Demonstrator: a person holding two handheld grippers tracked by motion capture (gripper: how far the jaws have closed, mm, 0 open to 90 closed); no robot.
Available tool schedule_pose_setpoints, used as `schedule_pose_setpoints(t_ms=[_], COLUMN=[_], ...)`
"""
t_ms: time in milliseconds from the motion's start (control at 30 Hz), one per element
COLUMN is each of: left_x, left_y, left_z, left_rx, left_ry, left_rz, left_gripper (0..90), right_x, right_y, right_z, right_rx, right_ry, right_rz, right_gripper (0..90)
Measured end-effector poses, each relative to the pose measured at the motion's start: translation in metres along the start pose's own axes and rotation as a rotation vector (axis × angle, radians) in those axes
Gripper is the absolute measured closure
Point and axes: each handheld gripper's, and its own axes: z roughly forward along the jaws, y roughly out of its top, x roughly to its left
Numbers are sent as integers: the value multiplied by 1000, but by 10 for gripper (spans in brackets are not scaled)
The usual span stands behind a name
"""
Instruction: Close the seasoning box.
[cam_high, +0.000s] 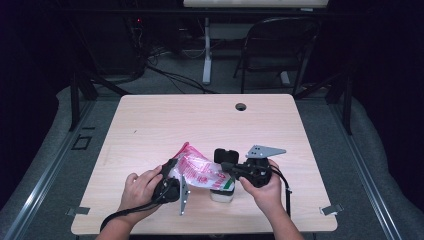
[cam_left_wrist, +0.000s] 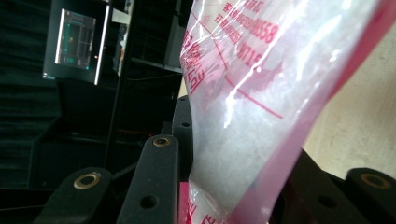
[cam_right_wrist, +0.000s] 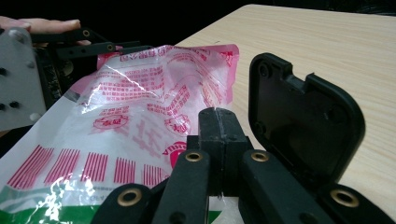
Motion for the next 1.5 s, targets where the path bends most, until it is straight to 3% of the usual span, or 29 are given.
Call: schedule_pose_setpoints(t_ms=[533,667,700,800,933,1267,1500], left_x=[-18,-21,-24,-25,-26,-28,-29], left_y=[-13,-14,-15,-16,-16,-20,-24], left_z=[6,7,8,9,11,11,16], left_rx=[-14,-17,-27,-21,-32,-42,-51], left_ry=[-42,-52,-56,-75,-97,-121,-179], left_rz=[-149,-165,-190,-190,-219,-247,-303], left_gripper=[748,748,748,749,750,751,752], right_x=[2,3,3,3,5,5,5], right_y=[1,2,2,2,2,2,3], right_z=[9,10,10,11,11,13,9], right_rx=[14,18,17,21,19,16,-3], right_ry=[16,19,21,19,17,18,24], right_rz=[-5,-6,-6,-8,-7,-8,-5], right_gripper=[900,900,900,900,900,900,792])
